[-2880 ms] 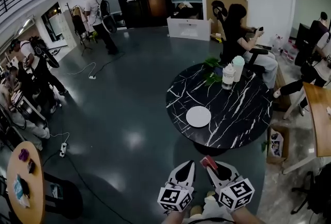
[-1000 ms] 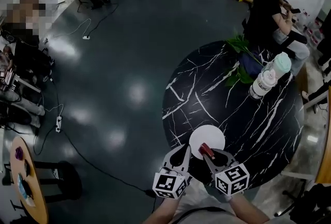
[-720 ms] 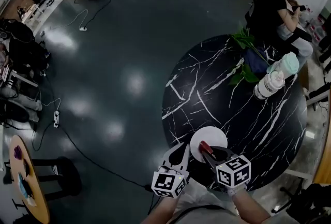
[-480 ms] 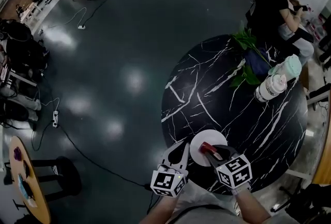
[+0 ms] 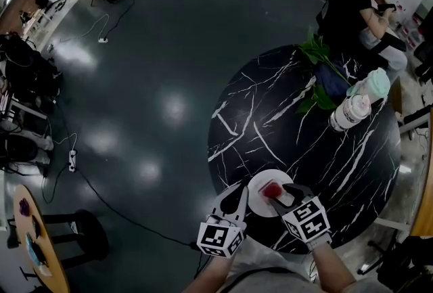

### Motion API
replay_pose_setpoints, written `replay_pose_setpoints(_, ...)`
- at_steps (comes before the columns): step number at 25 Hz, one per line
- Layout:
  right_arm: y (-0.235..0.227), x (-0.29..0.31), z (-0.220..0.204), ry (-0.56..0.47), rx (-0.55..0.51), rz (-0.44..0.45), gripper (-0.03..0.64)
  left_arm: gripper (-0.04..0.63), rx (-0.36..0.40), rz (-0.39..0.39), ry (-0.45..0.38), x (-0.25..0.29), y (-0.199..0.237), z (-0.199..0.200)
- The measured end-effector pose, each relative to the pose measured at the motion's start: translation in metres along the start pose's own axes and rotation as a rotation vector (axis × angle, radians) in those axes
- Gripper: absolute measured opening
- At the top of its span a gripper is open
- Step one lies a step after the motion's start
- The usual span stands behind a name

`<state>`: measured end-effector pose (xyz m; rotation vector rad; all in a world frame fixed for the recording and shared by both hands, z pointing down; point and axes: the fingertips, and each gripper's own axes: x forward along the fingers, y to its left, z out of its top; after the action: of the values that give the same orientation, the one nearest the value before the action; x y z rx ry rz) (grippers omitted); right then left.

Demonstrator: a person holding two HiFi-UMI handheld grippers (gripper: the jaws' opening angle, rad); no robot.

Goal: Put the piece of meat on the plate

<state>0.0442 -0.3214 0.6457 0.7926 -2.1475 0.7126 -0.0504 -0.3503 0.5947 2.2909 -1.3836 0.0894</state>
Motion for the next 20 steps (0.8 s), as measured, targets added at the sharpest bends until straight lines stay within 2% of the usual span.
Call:
replay_pose_setpoints(4,-0.002,-0.016,0.009,-0.050,-0.049,-0.046,0.186,0.011,0.007,0.002,-0.013,-0.008,-0.004,0.004)
replay_pose_setpoints(12,0.047,-0.059,0.045,-0.242,-0.036,0.069,0.183,0.011,0.042,-0.026,-0.074,-0.027,-0.029,0.030)
replay_pose_setpoints(13,0.051,-0.066,0.051,-0.270,-0.033,0.073,0.174,0.011,0.049,-0.031,-0.081,-0.029,-0.033,0.034)
replay_pose_setpoints(15,0.058,-0.080,0.063,-0.336,-0.022,0.075,0.041,0.011,0.062,-0.040,-0.096,-0.034,-0.041,0.042)
replay_pose_setpoints(20,0.072,-0.116,0.089,-0.464,-0.061,0.081,0.014,0.011,0.055,-0.069,-0.156,-0.051,-0.062,0.070)
